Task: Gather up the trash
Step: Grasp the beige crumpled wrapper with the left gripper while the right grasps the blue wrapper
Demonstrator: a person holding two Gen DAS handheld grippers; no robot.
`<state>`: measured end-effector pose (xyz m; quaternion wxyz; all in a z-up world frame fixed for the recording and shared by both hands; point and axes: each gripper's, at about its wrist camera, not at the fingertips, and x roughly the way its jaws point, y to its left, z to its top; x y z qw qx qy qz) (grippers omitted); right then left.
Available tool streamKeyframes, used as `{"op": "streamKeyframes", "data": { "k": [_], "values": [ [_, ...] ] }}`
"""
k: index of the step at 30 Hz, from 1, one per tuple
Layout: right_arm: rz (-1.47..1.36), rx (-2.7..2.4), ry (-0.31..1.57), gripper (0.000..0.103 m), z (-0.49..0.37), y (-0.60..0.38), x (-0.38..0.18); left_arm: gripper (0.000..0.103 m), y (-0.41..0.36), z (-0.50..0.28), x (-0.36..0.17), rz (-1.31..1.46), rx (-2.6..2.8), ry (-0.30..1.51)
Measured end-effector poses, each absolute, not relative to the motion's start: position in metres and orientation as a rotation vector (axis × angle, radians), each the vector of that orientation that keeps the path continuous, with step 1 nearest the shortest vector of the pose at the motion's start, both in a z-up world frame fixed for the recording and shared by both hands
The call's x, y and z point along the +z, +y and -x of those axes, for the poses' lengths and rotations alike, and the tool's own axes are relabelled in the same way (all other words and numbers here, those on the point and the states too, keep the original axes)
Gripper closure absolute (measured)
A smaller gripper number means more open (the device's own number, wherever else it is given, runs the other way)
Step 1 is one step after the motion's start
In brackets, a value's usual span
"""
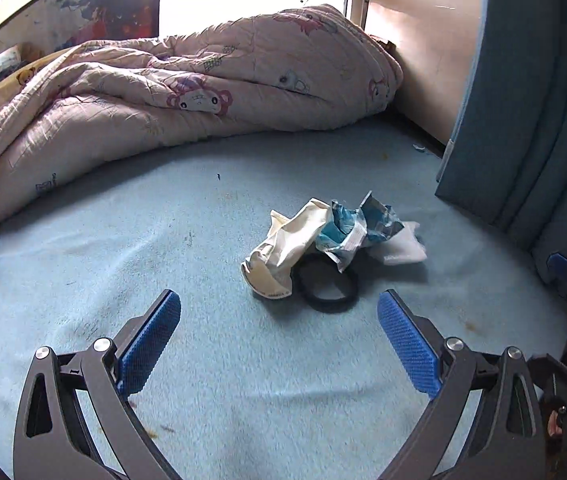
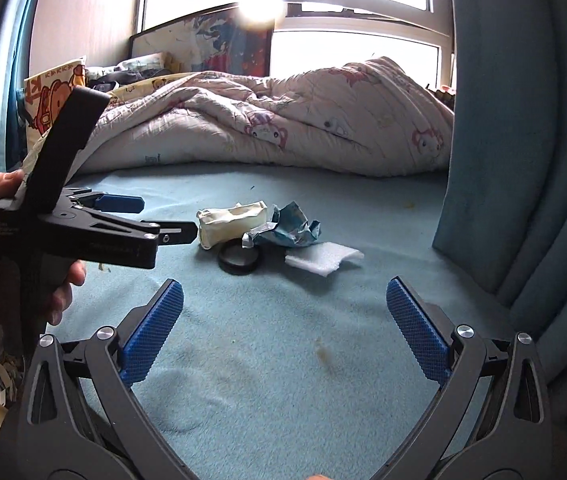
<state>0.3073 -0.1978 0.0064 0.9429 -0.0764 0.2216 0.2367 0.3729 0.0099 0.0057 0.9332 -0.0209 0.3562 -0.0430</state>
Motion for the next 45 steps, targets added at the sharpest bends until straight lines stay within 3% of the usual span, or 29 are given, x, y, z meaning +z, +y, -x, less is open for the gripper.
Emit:
{"op": "streamKeyframes", "data": {
  "k": [9, 10, 11, 13, 15, 19, 38, 39, 40, 41, 45],
  "values": [
    [0.166, 0.473, 0.492, 0.005, -0.351, -0.181, 0.006, 0.007, 0.016, -0.439, -0.016, 0.023, -0.07, 0.823],
    [0.167, 0.474, 0.493, 0.005, -0.355, -0.18, 0.008, 0.015, 0.016, -0.443, -0.019, 0.024, -0.077, 0.833],
    [0.172, 0.472, 0.494, 0.005, -0.358, -0.178, 0.009, 0.03, 0.015, -0.447, -0.021, 0.024, -0.094, 0.843],
    [0.183, 0.469, 0.487, 0.005, -0.363, -0.175, 0.01, 0.044, 0.013, -0.454, -0.026, 0.018, -0.122, 0.863],
    [0.191, 0.468, 0.49, 0.005, -0.367, -0.172, 0.009, 0.044, 0.011, -0.457, -0.031, 0.006, -0.121, 0.871],
    [0.18, 0.465, 0.524, 0.005, -0.381, -0.169, 0.003, 0.065, 0.014, -0.46, -0.033, 0.025, -0.138, 0.873],
    [0.094, 0.422, 0.829, 0.006, -0.491, -0.113, -0.036, 0.065, 0.055, -0.416, -0.019, 0.01, -0.098, 0.816],
    [0.098, 0.43, 0.844, 0.011, -0.493, -0.111, -0.037, 0.065, 0.057, -0.414, -0.019, 0.012, -0.097, 0.815],
    [0.102, 0.438, 0.854, 0.031, -0.494, -0.109, -0.039, 0.065, 0.057, -0.413, -0.019, 0.015, -0.098, 0.814],
    [0.107, 0.446, 0.857, 0.041, -0.494, -0.108, -0.039, 0.065, 0.059, -0.412, -0.018, 0.019, -0.098, 0.812],
    [0.133, 0.447, 0.81, 0.058, -0.484, -0.109, -0.033, 0.065, 0.061, -0.405, -0.015, 0.032, -0.1, 0.804]
  ]
}}
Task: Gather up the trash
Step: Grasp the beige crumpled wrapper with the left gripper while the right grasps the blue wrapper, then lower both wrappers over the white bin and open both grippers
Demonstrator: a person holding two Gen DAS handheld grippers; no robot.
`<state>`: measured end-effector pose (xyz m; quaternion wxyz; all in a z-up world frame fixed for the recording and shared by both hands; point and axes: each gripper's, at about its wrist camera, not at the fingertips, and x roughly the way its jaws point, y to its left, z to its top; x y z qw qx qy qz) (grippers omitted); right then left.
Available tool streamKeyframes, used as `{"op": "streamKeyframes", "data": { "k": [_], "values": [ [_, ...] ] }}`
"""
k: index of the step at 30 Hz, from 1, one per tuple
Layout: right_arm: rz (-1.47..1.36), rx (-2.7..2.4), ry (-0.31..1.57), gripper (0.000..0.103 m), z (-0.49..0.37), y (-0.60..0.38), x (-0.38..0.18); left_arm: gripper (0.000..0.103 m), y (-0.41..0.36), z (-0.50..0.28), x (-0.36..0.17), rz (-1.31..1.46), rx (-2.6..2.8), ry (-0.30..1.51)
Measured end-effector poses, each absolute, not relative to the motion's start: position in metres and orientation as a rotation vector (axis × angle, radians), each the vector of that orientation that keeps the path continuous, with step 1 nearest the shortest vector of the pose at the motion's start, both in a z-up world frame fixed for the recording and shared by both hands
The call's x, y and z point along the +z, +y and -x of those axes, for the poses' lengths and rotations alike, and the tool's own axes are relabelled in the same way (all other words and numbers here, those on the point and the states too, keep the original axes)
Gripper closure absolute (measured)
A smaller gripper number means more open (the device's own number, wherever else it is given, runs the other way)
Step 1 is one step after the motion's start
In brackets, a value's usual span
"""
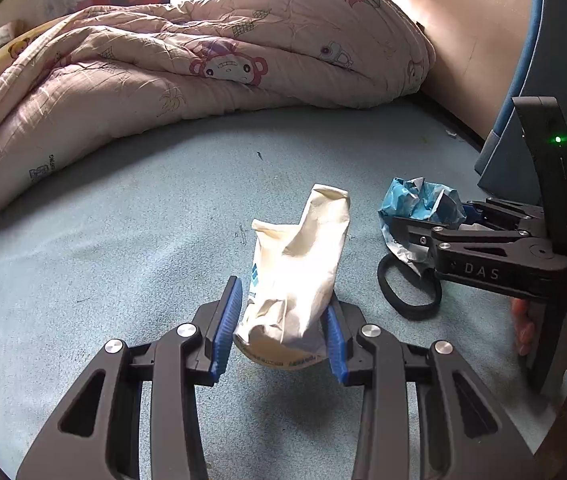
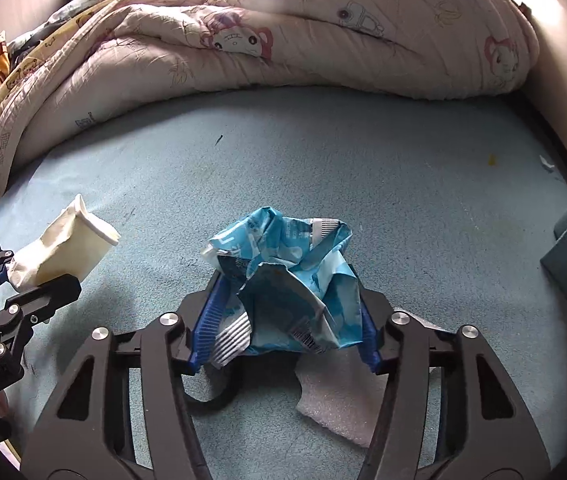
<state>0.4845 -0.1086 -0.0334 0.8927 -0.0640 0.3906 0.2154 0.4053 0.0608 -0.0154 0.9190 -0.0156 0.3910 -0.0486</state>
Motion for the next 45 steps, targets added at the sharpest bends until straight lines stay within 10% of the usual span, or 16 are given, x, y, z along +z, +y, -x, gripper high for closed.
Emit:
{"op": "streamKeyframes", "data": {
  "k": [24, 45],
  "values": [
    [0.155, 0.629, 0.565, 0.061, -0.26, -0.145, 0.039, 0.065, 0.046, -0.236, 0.026, 0.012, -0.127, 0.733],
    [0.215, 0.701, 0.706, 0.061, -0.093, -0.165, -0.125, 0.065, 0.015, -0.065, -0.113, 0.035, -0.172, 0.872]
  ]
}}
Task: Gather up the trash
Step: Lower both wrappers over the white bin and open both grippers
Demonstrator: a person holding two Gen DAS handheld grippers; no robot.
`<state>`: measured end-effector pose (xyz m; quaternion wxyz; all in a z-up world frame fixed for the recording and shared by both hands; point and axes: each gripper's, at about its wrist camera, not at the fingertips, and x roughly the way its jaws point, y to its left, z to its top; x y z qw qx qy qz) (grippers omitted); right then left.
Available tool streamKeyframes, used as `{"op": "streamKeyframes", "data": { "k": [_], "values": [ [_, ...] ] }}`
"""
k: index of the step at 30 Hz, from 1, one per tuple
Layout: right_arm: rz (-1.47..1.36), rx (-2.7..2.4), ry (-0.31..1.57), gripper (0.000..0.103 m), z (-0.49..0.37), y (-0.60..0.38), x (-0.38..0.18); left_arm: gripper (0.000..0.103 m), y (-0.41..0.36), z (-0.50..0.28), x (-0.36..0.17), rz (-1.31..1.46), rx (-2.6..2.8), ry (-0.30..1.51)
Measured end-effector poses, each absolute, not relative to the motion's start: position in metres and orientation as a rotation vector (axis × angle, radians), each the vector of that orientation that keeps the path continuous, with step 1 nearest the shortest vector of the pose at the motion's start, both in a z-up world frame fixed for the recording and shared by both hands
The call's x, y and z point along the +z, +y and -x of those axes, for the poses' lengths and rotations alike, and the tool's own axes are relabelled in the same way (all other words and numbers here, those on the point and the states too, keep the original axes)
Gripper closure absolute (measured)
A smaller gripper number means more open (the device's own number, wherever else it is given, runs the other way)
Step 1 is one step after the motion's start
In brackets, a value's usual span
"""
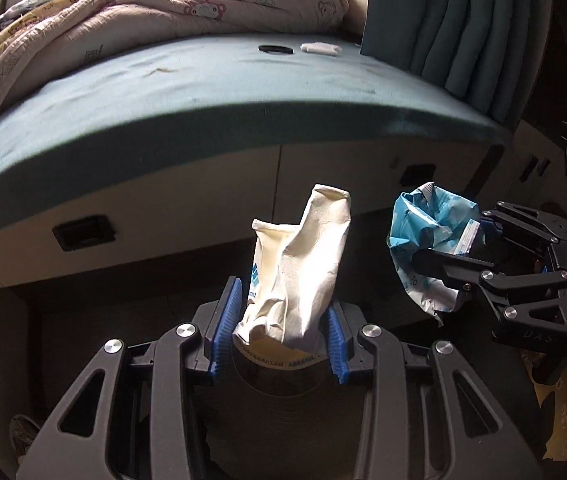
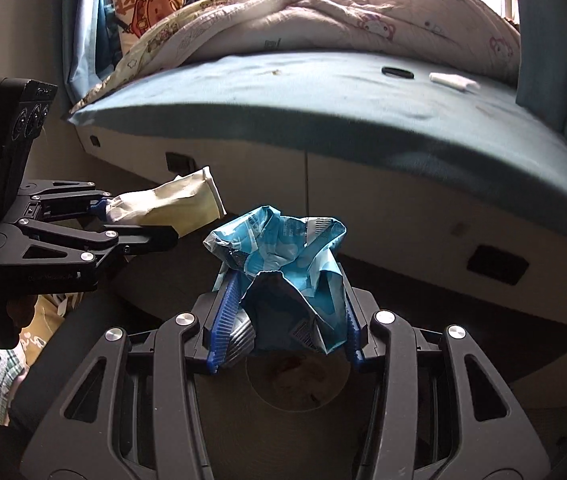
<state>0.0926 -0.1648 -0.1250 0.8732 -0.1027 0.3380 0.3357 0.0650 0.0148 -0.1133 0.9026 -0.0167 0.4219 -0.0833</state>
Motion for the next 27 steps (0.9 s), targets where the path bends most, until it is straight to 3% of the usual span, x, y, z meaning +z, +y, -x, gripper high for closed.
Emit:
{"op": "streamKeyframes", "data": {
  "k": [7, 27],
  "values": [
    [0.214, 0.679, 0.8, 0.061, -0.083, -0.163, -0.202, 0.065, 0.006, -0.061, -0.191, 0.043, -0.183, 0.952],
    [0.239, 0.646, 1.144, 0.061, -0.119, -0.144, -0.353, 0.065, 0.008, -0.115, -0.339, 0.13, -0.194, 1.214]
  ]
}}
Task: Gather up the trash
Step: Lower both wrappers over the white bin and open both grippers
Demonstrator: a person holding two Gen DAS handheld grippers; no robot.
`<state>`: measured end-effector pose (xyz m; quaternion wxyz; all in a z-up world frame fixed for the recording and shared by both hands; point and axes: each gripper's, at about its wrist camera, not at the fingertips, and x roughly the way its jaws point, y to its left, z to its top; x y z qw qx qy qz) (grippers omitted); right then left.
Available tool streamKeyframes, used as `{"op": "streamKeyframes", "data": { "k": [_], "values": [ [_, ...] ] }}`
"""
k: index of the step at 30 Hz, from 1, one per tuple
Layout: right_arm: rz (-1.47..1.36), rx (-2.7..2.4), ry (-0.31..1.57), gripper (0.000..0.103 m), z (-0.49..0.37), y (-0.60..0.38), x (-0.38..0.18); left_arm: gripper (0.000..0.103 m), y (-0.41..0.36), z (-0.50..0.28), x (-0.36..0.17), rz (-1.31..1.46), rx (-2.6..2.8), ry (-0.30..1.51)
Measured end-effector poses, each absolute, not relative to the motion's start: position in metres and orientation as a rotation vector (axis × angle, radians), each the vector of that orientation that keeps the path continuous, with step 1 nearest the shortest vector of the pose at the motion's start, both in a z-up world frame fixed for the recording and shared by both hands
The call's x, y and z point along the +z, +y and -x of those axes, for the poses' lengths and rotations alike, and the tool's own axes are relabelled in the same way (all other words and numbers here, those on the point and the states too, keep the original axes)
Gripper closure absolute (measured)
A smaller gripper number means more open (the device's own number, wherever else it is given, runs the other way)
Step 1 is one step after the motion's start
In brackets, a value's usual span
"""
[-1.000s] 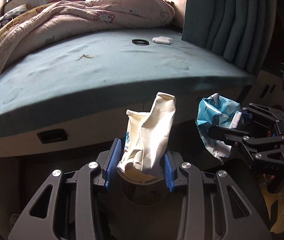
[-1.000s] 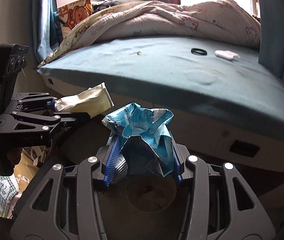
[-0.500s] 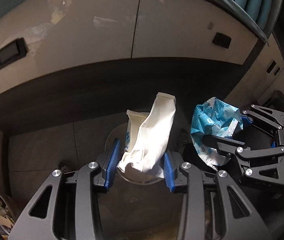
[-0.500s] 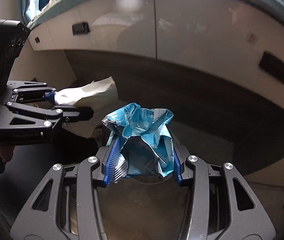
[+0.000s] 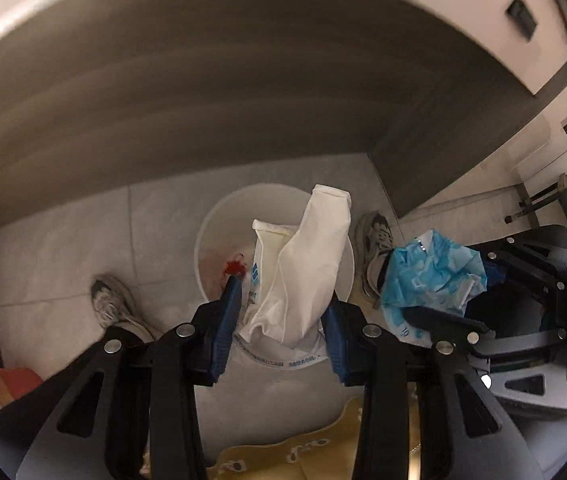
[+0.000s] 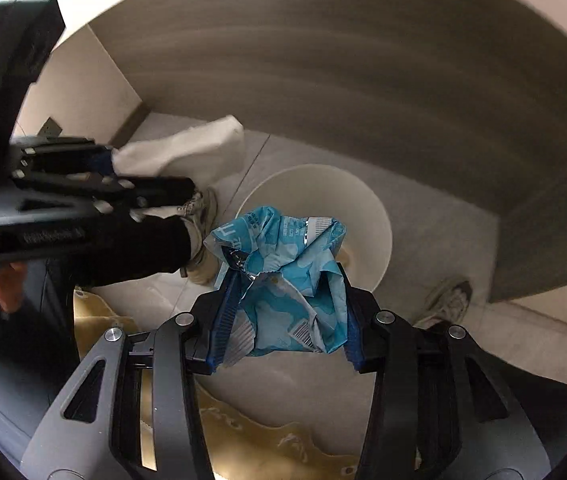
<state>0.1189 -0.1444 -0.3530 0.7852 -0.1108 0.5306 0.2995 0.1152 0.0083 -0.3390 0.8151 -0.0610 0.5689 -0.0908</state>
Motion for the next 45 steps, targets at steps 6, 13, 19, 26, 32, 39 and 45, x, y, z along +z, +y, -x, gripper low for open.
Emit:
{"op": "streamKeyframes", "data": {
  "k": [6, 13, 19, 26, 32, 39, 45],
  "values": [
    [0.263, 0.62, 1.258, 0.061, -0.142, -0.136, -0.393, 0.065, -0.004, -0.138, -0.377, 0.172, -0.227, 1.274],
    [0.25, 0.651, 1.298, 0.061, -0.142, -0.141, -0.41, 0.065, -0.006, -0.165, -0.411, 0.178, -0.242, 1.323],
    [0.227, 0.654, 1.335, 0.06, -0.149, -0.142, -0.418, 0.032, -0.012, -0.179, -0.423, 0.144, -0.24, 1.341],
    [0.213, 0.643, 1.38, 0.06, -0.158, -0.138, -0.427, 0.009, 0.002, -0.192, -0.429, 0.159, -0.178, 1.353],
    [0.235, 0.661, 1.391, 0.06, -0.167, -0.124, -0.439, 0.006, 0.036, -0.197, -0.431, 0.225, -0.086, 1.354],
    [0.274, 0.625, 1.357, 0.012, -0.171, -0.112, -0.442, 0.006, 0.063, -0.196, -0.424, 0.268, -0.024, 1.326],
    [0.257, 0.579, 1.291, 0.005, -0.168, -0.124, -0.416, 0.006, 0.068, -0.189, -0.404, 0.308, -0.056, 1.284]
  ]
}}
